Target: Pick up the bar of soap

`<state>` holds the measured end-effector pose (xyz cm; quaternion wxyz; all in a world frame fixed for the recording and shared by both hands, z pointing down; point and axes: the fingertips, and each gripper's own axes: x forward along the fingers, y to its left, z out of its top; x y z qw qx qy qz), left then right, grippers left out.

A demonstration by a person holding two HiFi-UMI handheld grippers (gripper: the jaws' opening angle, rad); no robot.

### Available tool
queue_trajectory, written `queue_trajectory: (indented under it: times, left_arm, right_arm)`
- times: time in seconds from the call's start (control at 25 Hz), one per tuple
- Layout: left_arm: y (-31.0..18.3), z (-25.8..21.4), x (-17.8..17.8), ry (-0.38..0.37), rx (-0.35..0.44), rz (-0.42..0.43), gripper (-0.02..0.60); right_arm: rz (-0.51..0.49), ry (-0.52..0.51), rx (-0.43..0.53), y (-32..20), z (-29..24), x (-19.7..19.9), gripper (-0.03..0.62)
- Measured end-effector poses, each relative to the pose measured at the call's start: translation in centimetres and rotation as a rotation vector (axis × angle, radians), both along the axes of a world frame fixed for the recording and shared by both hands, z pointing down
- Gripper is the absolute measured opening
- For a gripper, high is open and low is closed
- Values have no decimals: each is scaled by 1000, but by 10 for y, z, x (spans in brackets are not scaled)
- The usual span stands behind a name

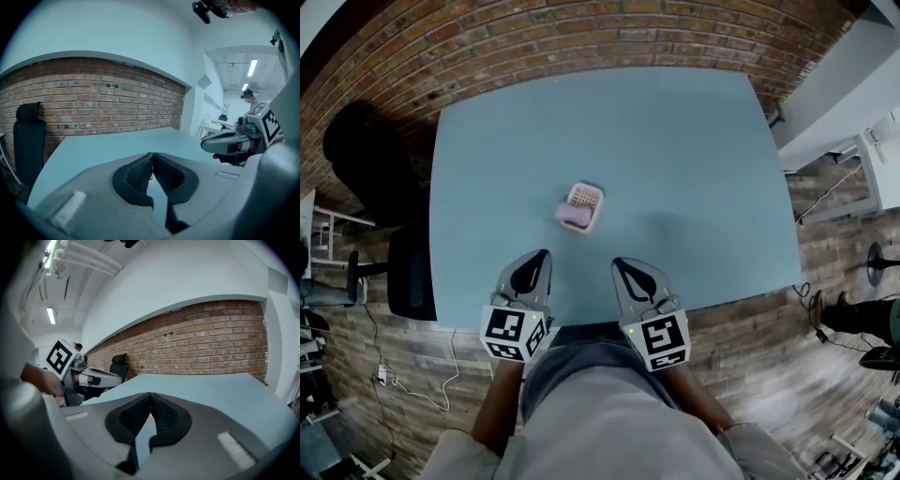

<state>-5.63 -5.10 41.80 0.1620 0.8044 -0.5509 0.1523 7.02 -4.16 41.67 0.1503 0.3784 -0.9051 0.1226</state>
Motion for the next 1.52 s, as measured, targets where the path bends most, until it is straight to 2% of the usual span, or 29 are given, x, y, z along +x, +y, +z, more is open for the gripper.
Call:
queue_trajectory:
  times: [0.12,0.24,0.4,0.52,0.6,0.8,0.88,0.96,1.2,1.36,1.52]
  left_arm:
    - [-13,21,-7,-1,-68,50,5]
    - [-25,46,-10,20,-170,114,6]
    - [-38,69,-27,17,-229,107,6]
    - [-52,85,-35,46,-275,127,8]
    - [-60,97,-38,72,-323,154,45]
    - [-75,120,-46,73,-419,175,58]
    - [-79,127,-44,100,-459,177,70]
    - [-82,134,-42,133,-498,184,75]
    - [-93,145,-42,162,-523,186,98]
    - [-102,152,-41,174,-539,186,110]
    - [-107,157,-36,233,-571,195,142]
  right_arm:
    - [-8,28,-10,-10,9,-12,3]
    - [-5,71,-42,-21,26,-25,3]
    - [-1,113,-65,-34,46,-45,3]
    - [5,126,-70,-46,58,-57,3]
    - [-2,135,-70,-56,65,-67,5]
    - [-44,184,-92,-80,89,-85,5]
    - [-54,224,-112,-85,103,-85,23]
    - [-63,259,-130,-91,118,-86,11]
    - [-96,301,-188,-99,145,-88,15]
    - [-132,316,-204,-101,154,-90,48]
    - [-162,334,-231,-101,164,-93,88]
